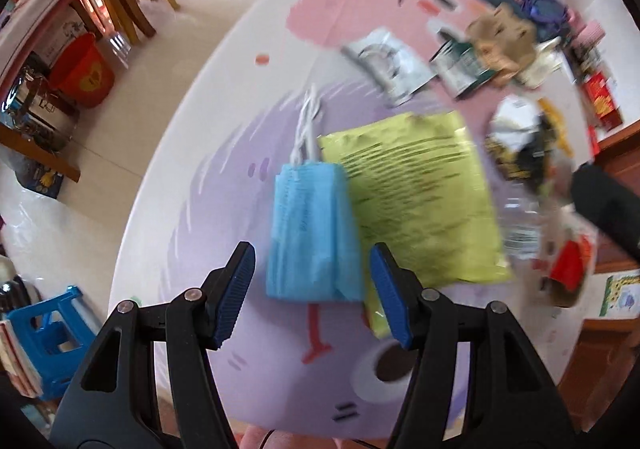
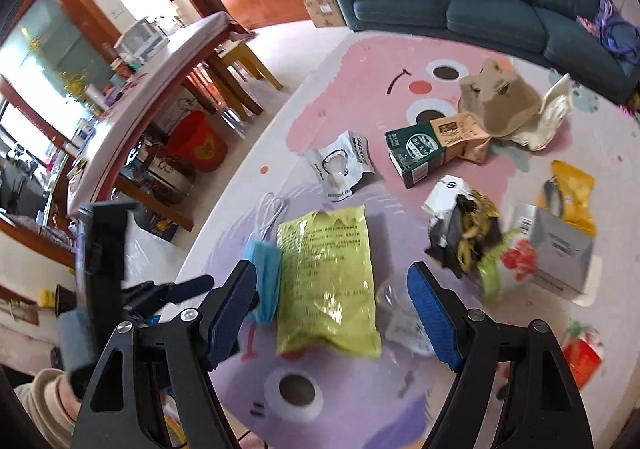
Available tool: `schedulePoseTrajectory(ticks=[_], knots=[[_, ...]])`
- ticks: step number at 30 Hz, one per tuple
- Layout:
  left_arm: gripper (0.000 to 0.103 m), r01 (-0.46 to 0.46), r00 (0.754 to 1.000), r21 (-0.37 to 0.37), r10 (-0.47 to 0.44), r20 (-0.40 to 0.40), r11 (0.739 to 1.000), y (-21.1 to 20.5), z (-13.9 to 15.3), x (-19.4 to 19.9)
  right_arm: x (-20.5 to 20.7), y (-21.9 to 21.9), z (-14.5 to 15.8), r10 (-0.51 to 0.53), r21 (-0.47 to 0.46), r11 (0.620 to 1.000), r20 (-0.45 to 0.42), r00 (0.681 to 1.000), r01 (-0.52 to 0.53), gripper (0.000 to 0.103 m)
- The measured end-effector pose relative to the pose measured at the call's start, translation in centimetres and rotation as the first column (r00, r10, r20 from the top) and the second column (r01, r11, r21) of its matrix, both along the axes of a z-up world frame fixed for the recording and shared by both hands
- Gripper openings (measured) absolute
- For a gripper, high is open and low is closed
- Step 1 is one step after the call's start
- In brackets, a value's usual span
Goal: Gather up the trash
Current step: 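Grasp the blue face mask with the left gripper while the right grasps the yellow-green bag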
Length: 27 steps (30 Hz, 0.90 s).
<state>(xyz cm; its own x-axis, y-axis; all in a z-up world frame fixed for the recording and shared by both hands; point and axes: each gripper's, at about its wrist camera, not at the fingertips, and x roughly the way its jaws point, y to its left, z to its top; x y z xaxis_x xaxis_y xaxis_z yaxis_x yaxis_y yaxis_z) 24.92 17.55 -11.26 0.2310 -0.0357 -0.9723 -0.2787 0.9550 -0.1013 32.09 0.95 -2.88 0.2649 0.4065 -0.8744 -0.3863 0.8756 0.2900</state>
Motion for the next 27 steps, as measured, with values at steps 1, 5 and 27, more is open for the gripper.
schedulePoseTrajectory(ticks=[1,5,27], knots=[[0.057,0.003,1.000,-0.003,-0.003,-0.013,1.000,0.1,-0.7,0.4,0.6,0.4,-0.7,0.000,-0.005,1.000,-0.009,1.000,0.000,0.080],[0.057,0.015,0.998,-0.031,-0.017,-0.055,0.999,0.6,-3.1,1.6,2.1,1.7,-2.8,0.011,-0.040,0.999,-0.028,1.000,-0.012,0.080],[0.008,0.020,0.998,-0.083,-0.015,0.055,0.996,5.3,-1.8,2.4,8.9,5.8,-11.9,0.112,-0.121,0.983,-0.218,0.969,-0.141,0.073]])
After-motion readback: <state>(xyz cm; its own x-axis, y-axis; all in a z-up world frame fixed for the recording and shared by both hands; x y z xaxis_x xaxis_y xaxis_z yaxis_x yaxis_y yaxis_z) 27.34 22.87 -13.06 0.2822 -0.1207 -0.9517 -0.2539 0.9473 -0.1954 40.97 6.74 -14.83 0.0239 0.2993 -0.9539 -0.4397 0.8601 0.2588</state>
